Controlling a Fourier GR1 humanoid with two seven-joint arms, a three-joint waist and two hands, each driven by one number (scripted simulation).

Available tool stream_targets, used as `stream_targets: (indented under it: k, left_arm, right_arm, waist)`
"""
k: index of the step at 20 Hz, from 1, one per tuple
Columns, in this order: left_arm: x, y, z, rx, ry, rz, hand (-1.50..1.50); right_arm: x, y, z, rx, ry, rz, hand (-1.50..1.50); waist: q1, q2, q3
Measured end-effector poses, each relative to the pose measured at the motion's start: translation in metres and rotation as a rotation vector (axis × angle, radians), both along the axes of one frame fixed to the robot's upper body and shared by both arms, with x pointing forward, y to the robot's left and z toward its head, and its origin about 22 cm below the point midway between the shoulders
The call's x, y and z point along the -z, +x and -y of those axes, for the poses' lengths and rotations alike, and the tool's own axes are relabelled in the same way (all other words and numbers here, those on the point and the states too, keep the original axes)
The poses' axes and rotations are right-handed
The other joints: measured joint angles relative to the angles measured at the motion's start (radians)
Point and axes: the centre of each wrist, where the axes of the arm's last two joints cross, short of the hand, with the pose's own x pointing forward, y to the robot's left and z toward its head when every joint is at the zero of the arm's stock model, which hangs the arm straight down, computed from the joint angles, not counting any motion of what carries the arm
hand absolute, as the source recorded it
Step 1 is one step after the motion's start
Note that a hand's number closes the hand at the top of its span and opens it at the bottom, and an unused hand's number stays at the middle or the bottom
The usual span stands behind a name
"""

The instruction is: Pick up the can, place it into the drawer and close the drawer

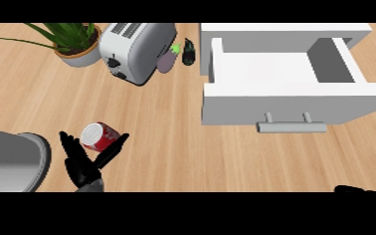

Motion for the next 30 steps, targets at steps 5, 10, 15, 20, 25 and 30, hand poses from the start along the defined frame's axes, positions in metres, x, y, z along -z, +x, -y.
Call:
stream_targets:
  k: [5, 10, 15, 20, 25, 30]
  left_arm:
    - [0.004, 0.009, -0.003, 0.08, -0.029, 0.029, 1.5]
    - [-0.004, 0.031, -0.004, 0.133, -0.044, 0.088, 1.5]
    - [-0.007, 0.045, -0.004, 0.167, -0.037, 0.122, 1.5]
    - [-0.02, 0.069, 0.005, 0.435, -0.034, 0.144, 1.5]
    - [-0.039, 0.099, 0.026, 0.714, -0.061, 0.172, 1.5]
    - [-0.057, 0.12, 0.041, 0.84, -0.073, 0.194, 1.5]
  right_arm:
    - [0.002, -0.002, -0.005, -0.002, 0.003, 0.007, -1.5]
    - [-0.008, 0.003, 0.0, 0.002, -0.001, 0.012, -1.5]
    - [-0.007, 0.0, 0.004, 0.014, -0.006, 0.017, -1.5]
    - [-0.009, 0.002, 0.0, 0.003, -0.014, 0.018, -1.5]
    - [-0.014, 0.006, -0.001, 0.005, -0.025, 0.027, -1.5]
    - [-0.013, 0.002, -0.001, 0.022, -0.028, 0.033, -1.5]
  waist:
    - [-0.001, -0.001, 0.001]
    - [-0.001, -0.001, 0.001]
    - [-0.002, 0.0, 0.0]
    - [-0.017, 0.003, -0.001]
    - [-0.021, 0.005, -0.001]
    - [-0.011, 0.002, 0.0]
